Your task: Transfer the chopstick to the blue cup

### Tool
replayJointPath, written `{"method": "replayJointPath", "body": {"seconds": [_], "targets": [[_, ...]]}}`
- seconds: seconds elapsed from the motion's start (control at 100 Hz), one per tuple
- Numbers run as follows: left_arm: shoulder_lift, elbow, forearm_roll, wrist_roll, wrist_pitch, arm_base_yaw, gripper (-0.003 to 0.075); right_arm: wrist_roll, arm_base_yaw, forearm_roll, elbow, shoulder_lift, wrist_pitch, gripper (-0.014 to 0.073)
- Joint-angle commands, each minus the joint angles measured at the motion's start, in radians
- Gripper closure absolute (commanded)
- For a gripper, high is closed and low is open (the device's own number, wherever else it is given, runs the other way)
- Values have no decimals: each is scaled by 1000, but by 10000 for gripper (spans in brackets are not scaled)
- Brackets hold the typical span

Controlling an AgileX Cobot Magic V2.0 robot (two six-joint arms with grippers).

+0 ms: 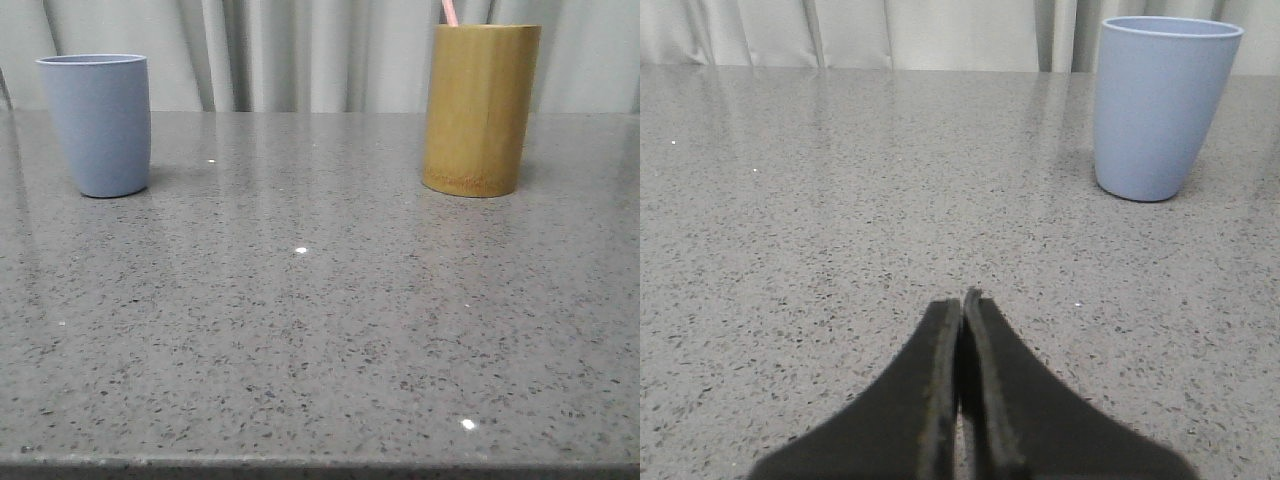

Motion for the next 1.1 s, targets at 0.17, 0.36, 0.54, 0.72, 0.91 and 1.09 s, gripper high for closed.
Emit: {"method": "replayJointPath", "body": {"seconds": [0.17, 0.36, 0.54, 0.72, 0.91, 1.09], "targets": [[-34, 10, -6, 1, -78, 1, 739, -4, 1, -13, 1, -21, -79, 690], [-34, 10, -6, 1, -80, 1, 739, -4, 1, -13, 1, -21, -79, 690], [-34, 10, -6, 1, -80, 1, 739, -4, 1, -13, 1, -21, -79, 690], [-34, 10, -6, 1, -101, 1, 739, -4, 1, -13, 1, -21, -79, 690], [-34, 10, -6, 1, -128, 1, 739, -4, 1, -13, 1, -21, -83, 690], [-34, 10, -6, 1, -131, 1, 739, -4, 1, -13, 1, -21, -103, 690]]}}
